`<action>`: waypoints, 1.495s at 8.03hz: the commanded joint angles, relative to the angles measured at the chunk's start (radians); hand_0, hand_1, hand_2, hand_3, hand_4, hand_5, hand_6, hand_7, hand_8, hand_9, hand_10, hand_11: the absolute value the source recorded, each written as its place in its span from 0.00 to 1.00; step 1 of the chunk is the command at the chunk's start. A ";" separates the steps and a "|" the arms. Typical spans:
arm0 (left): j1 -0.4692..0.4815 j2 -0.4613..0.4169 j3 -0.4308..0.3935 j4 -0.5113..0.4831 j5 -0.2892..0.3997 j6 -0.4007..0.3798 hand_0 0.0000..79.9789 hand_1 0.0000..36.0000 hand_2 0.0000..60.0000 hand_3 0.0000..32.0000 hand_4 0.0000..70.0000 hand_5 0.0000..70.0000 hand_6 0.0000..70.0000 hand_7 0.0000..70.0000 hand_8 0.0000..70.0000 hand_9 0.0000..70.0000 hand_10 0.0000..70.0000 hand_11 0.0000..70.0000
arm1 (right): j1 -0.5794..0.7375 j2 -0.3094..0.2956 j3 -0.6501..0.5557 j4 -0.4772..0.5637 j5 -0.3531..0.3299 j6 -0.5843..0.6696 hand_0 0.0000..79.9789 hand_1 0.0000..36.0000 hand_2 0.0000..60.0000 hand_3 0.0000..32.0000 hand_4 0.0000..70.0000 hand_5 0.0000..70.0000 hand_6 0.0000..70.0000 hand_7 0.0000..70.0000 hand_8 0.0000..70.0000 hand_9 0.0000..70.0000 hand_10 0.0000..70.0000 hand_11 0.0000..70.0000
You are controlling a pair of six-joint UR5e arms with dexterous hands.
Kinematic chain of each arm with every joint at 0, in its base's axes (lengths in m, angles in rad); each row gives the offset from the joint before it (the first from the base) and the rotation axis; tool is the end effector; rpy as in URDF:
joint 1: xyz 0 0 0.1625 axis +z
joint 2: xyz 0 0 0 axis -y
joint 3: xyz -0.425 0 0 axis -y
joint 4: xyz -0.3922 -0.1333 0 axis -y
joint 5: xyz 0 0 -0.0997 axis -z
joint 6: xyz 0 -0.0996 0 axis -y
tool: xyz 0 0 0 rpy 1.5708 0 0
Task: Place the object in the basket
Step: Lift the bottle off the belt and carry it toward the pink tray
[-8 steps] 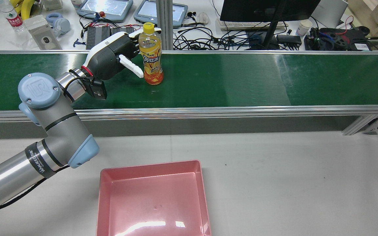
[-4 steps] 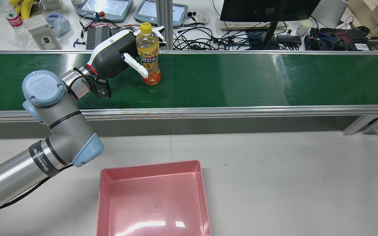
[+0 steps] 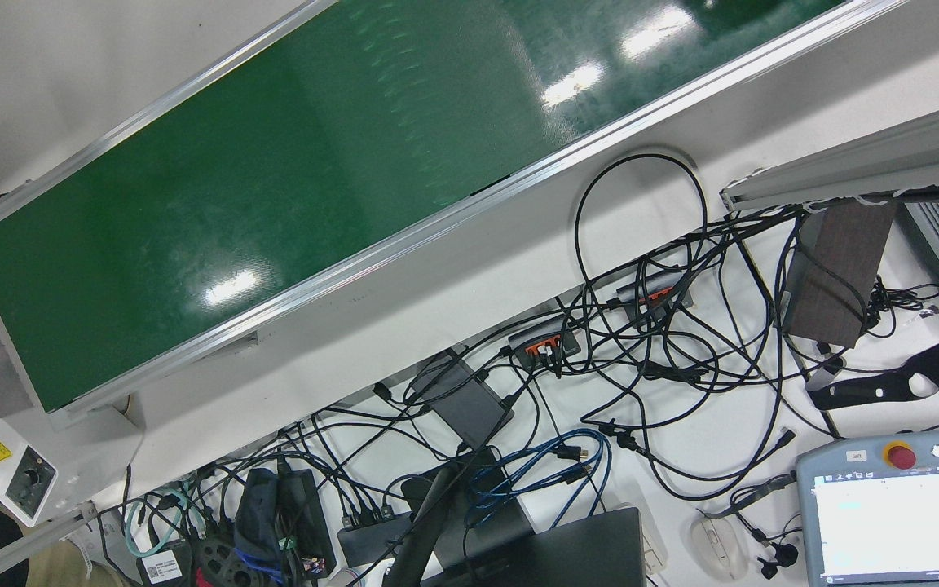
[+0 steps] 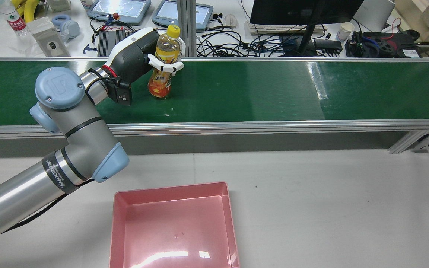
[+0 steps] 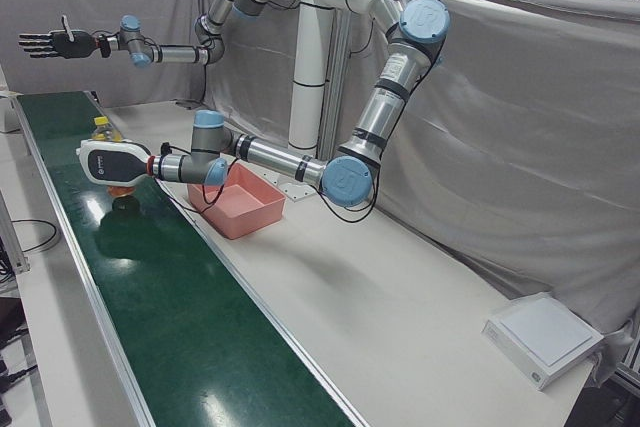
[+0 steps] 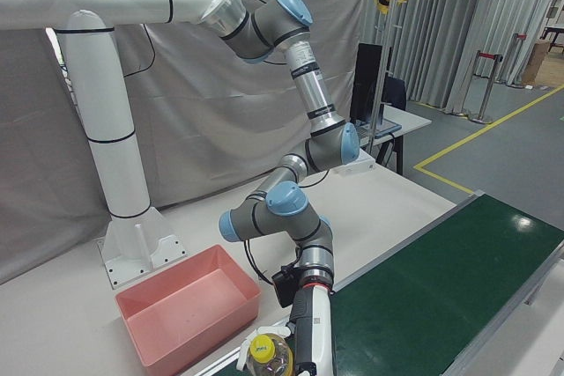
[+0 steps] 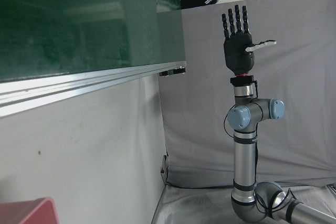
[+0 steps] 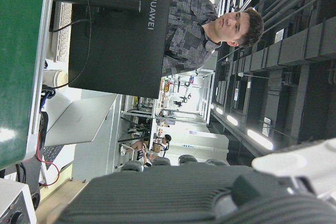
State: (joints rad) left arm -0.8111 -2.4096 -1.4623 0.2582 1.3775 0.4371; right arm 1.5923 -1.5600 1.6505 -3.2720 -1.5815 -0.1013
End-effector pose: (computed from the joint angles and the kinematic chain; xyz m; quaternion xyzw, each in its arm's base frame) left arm 0.3996 -0.6420 0.2293 -0.0866 0.8460 -0.4758 0.2248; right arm 0.1428 -0.4878 0.6556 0.0387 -0.6918 0.7203 0.0325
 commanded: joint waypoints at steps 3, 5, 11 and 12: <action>-0.005 -0.031 -0.032 0.062 -0.006 0.003 0.78 0.80 1.00 0.00 0.92 1.00 0.80 1.00 1.00 1.00 0.85 1.00 | 0.000 0.000 0.002 0.000 0.000 0.000 0.00 0.00 0.00 0.00 0.00 0.00 0.00 0.00 0.00 0.00 0.00 0.00; 0.004 0.109 -0.216 0.065 0.038 0.002 0.75 0.77 1.00 0.00 0.87 1.00 0.75 1.00 1.00 1.00 0.83 1.00 | 0.002 0.000 0.002 0.000 0.000 0.000 0.00 0.00 0.00 0.00 0.00 0.00 0.00 0.00 0.00 0.00 0.00 0.00; 0.177 0.435 -0.717 0.242 0.038 0.017 0.78 0.84 1.00 0.00 0.85 1.00 0.73 1.00 1.00 1.00 0.83 1.00 | 0.002 0.000 0.002 0.000 0.000 0.000 0.00 0.00 0.00 0.00 0.00 0.00 0.00 0.00 0.00 0.00 0.00 0.00; 0.235 0.434 -0.716 0.243 0.037 0.041 0.79 0.85 1.00 0.00 0.85 1.00 0.73 1.00 1.00 1.00 0.83 1.00 | 0.002 0.000 0.000 0.000 0.000 0.000 0.00 0.00 0.00 0.00 0.00 0.00 0.00 0.00 0.00 0.00 0.00 0.00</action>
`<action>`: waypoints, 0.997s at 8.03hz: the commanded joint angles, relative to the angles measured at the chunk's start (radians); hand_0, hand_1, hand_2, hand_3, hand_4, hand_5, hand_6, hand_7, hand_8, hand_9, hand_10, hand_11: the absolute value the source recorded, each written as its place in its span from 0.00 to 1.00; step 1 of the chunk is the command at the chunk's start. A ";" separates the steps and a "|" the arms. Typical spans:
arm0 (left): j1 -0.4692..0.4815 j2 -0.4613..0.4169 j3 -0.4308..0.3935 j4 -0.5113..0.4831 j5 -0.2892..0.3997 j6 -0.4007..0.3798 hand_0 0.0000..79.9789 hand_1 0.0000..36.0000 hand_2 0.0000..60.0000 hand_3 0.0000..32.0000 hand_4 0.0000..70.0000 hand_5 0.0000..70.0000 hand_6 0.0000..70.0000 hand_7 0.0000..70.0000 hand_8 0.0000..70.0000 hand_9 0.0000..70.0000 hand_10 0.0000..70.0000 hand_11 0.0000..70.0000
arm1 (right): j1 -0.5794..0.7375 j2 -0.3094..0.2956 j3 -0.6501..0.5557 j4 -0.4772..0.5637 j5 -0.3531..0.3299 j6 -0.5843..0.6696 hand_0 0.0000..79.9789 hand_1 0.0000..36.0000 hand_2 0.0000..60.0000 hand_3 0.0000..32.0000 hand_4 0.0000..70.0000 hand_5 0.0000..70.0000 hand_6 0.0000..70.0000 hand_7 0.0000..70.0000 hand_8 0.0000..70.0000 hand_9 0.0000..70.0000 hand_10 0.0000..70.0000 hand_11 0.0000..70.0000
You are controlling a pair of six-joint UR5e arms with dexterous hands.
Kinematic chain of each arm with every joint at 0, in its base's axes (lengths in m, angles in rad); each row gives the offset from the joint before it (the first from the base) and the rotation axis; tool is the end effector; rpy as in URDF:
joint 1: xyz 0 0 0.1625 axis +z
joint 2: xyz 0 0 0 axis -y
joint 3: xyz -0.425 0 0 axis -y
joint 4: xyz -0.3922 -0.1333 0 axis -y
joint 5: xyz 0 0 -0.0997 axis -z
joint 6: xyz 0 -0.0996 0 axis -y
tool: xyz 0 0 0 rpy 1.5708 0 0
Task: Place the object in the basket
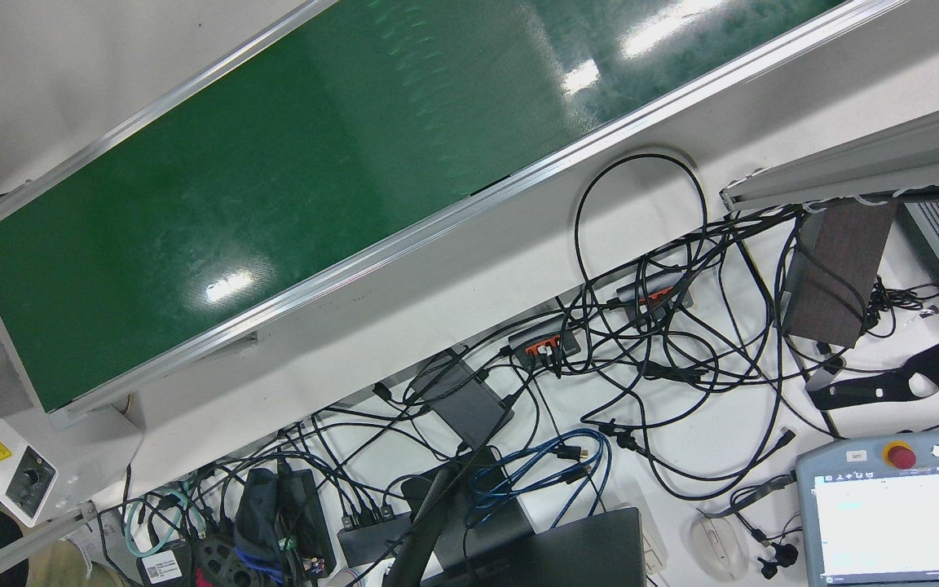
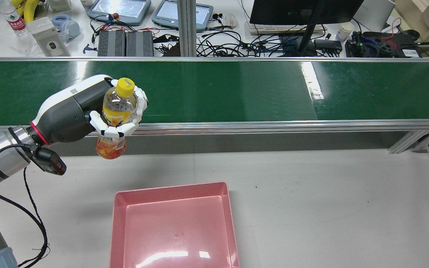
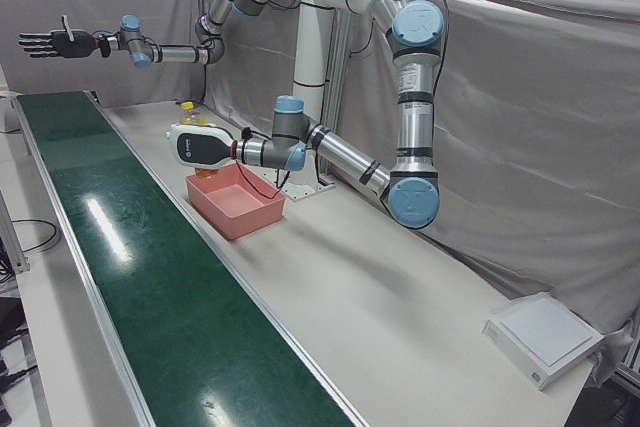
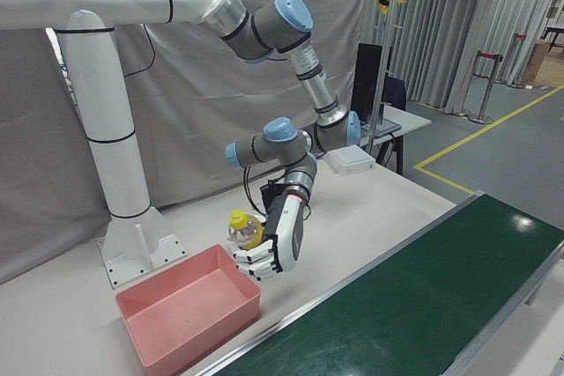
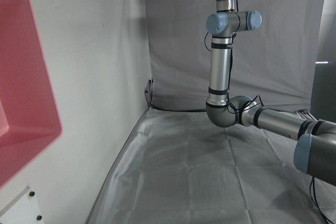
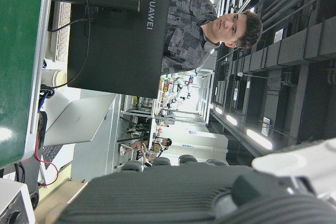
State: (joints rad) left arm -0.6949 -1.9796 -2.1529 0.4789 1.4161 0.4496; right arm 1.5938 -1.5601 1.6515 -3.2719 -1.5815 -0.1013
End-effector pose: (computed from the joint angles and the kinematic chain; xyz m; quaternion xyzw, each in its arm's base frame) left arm 0.3031 -0.4462 0.2631 -0.1439 0.8493 -0.4379 0.2572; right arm 0.1435 -0.4876 0.6552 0.0392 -0.6921 0.7200 0.0319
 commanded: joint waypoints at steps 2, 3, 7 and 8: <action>0.222 -0.008 -0.024 0.029 -0.011 0.072 0.80 0.83 1.00 0.00 0.85 1.00 0.72 1.00 1.00 1.00 0.82 1.00 | -0.002 0.000 -0.001 0.000 0.000 0.000 0.00 0.00 0.00 0.00 0.00 0.00 0.00 0.00 0.00 0.00 0.00 0.00; 0.236 -0.004 -0.033 0.050 -0.016 0.093 0.84 0.86 1.00 0.00 0.83 1.00 0.70 0.99 1.00 1.00 0.81 1.00 | 0.000 0.000 -0.001 0.000 0.000 0.000 0.00 0.00 0.00 0.00 0.00 0.00 0.00 0.00 0.00 0.00 0.00 0.00; 0.288 0.008 -0.038 0.085 -0.031 0.126 0.79 0.76 0.93 0.00 0.81 1.00 0.62 0.91 0.93 1.00 0.71 1.00 | -0.002 0.000 -0.001 0.000 0.000 0.000 0.00 0.00 0.00 0.00 0.00 0.00 0.00 0.00 0.00 0.00 0.00 0.00; 0.287 0.008 -0.042 0.096 -0.025 0.127 0.77 0.58 0.40 0.00 0.66 1.00 0.45 0.70 0.74 0.99 0.56 0.80 | 0.000 0.000 -0.001 0.000 0.000 0.000 0.00 0.00 0.00 0.00 0.00 0.00 0.00 0.00 0.00 0.00 0.00 0.00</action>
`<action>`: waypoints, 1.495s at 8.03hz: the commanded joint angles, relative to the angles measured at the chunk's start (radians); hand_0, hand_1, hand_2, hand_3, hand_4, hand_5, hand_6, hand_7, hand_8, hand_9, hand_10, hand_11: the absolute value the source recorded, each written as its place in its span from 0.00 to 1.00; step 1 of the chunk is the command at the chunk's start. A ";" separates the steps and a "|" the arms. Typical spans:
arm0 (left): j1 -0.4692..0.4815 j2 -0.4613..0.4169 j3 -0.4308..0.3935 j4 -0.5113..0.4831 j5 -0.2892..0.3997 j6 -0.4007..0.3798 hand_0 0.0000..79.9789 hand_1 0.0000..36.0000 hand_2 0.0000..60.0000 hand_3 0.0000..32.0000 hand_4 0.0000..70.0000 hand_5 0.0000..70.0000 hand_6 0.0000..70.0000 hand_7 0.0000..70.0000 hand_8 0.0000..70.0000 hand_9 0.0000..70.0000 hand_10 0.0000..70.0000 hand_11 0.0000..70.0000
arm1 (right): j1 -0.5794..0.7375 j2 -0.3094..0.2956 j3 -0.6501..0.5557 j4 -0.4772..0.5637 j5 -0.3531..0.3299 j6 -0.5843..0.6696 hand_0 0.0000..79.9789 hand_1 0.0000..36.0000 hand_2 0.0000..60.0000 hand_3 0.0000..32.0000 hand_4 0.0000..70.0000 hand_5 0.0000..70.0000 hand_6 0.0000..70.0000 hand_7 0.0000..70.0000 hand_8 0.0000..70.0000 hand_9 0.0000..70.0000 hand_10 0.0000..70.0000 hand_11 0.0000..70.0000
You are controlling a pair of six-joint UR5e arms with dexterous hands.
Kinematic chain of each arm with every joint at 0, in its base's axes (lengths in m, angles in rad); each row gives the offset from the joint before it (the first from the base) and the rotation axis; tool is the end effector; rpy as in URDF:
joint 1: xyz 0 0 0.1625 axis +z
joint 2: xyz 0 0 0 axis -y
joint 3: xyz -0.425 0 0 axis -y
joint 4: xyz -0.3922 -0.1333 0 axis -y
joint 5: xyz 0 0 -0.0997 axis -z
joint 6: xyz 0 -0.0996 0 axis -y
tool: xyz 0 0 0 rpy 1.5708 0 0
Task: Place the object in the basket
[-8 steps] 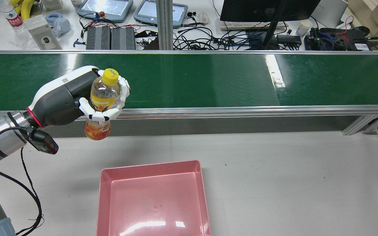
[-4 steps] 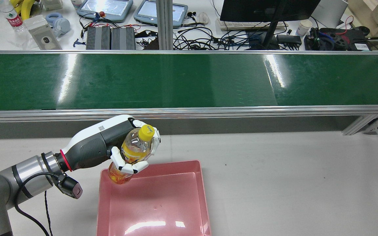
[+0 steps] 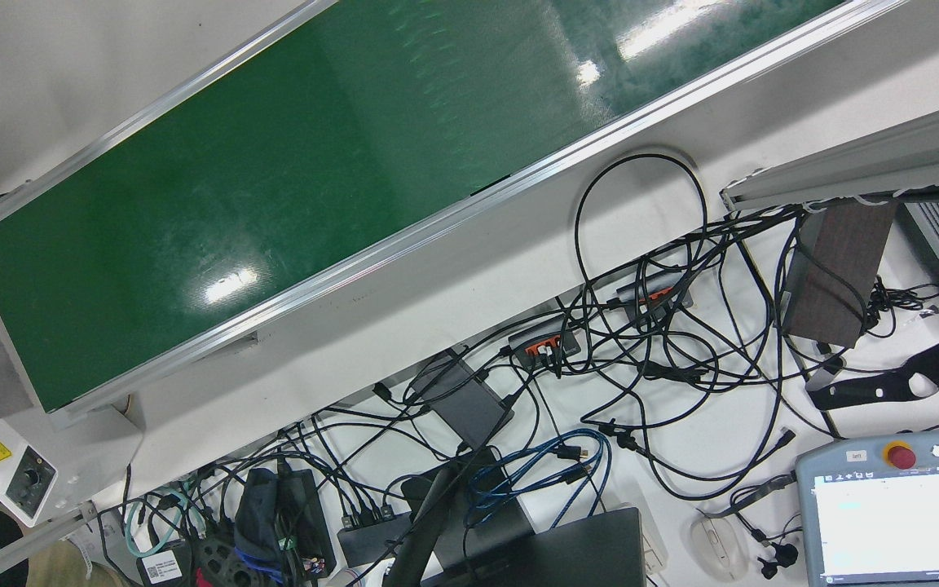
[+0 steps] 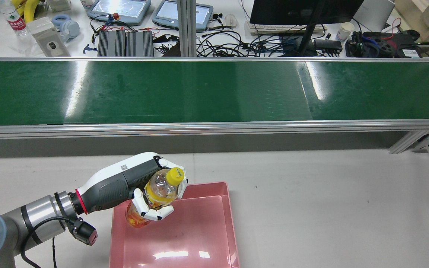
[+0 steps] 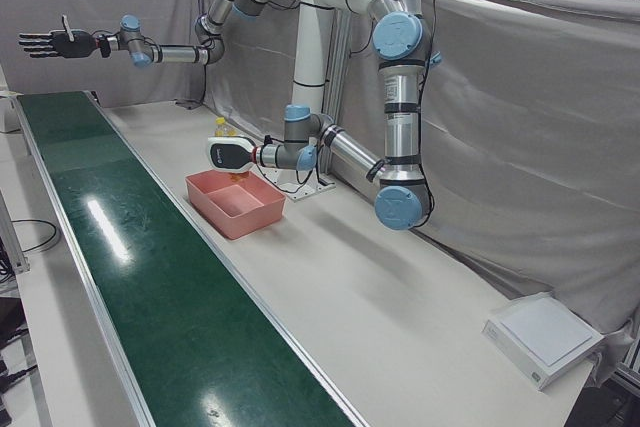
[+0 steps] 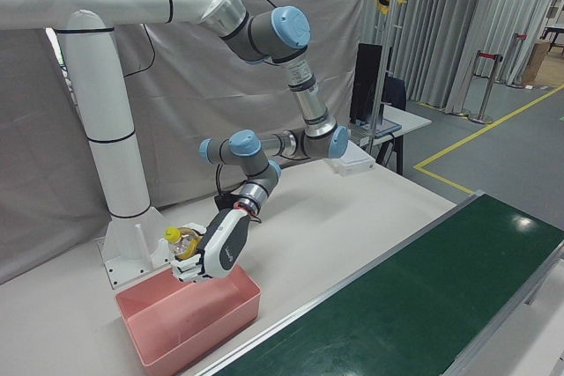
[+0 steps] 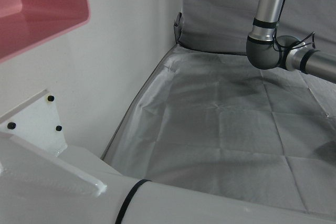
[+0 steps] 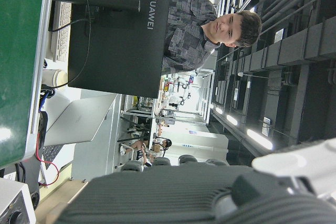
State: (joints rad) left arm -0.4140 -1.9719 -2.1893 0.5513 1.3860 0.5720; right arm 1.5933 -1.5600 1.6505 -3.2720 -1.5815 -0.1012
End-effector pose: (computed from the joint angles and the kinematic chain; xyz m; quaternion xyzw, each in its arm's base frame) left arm 0.4002 -0.3414 0.2644 -0.1982 0.8262 -0.3983 0.3457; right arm 0.1432 -0.4876 0.6556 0.0390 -0.6918 0.7204 0.0321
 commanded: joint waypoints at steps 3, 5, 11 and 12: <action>0.003 0.080 -0.073 0.016 0.010 0.005 0.68 0.00 0.00 0.00 0.25 0.73 0.13 0.24 0.29 0.42 0.34 0.51 | 0.000 0.000 0.000 0.000 0.000 0.000 0.00 0.00 0.00 0.00 0.00 0.00 0.00 0.00 0.00 0.00 0.00 0.00; 0.008 0.123 -0.121 0.006 0.008 0.006 0.51 0.00 0.00 0.08 0.20 0.36 0.02 0.06 0.15 0.19 0.08 0.11 | 0.000 0.000 0.000 0.000 0.000 0.000 0.00 0.00 0.00 0.00 0.00 0.00 0.00 0.00 0.00 0.00 0.00 0.00; -0.005 0.122 -0.161 0.002 0.010 0.000 0.62 0.00 0.00 0.11 0.18 0.28 0.02 0.04 0.13 0.17 0.03 0.05 | 0.000 0.000 0.000 0.000 0.000 0.000 0.00 0.00 0.00 0.00 0.00 0.00 0.00 0.00 0.00 0.00 0.00 0.00; -0.009 0.123 -0.178 0.002 0.010 0.000 0.62 0.00 0.00 0.09 0.18 0.27 0.02 0.04 0.13 0.17 0.03 0.04 | 0.000 0.000 0.000 0.000 0.000 0.000 0.00 0.00 0.00 0.00 0.00 0.00 0.00 0.00 0.00 0.00 0.00 0.00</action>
